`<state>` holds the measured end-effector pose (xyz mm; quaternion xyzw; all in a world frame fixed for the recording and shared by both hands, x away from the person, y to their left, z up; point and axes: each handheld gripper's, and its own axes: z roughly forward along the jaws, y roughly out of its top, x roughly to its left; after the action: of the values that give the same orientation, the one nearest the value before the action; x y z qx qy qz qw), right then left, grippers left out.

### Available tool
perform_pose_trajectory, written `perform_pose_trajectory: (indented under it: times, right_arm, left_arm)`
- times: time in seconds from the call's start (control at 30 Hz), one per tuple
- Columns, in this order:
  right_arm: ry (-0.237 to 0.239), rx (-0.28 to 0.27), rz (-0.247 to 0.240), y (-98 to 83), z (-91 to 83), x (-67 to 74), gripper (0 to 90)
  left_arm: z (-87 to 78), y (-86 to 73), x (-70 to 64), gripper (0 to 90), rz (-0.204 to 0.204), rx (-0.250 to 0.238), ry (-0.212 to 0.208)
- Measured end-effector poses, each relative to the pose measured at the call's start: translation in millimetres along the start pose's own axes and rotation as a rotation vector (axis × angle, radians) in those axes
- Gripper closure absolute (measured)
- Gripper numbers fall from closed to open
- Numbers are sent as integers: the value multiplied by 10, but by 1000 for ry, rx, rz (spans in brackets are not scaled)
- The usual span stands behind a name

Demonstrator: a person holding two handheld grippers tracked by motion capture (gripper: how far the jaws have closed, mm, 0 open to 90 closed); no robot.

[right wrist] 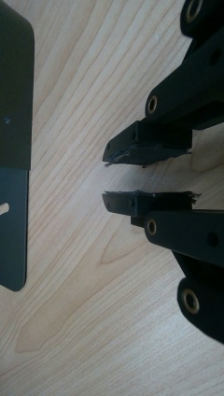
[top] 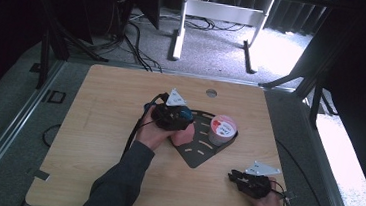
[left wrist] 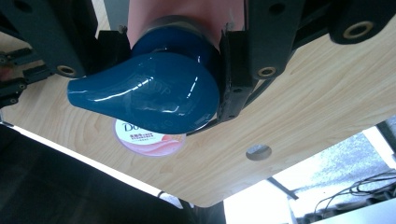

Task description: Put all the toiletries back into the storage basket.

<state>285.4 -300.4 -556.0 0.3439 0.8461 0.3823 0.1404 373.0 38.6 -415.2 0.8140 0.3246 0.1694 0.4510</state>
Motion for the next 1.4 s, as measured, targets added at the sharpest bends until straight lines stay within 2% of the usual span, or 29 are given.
perform_pose_trajectory:
  times: [1.0,1.4]
  right_arm:
    - [-3,1,-3,0,-1,3,743]
    - [-4,1,-4,-1,0,3,743]
  left_arm:
    - [316,168,7,528,10,12,55]
    - [493,177,16,528,9,42,75]
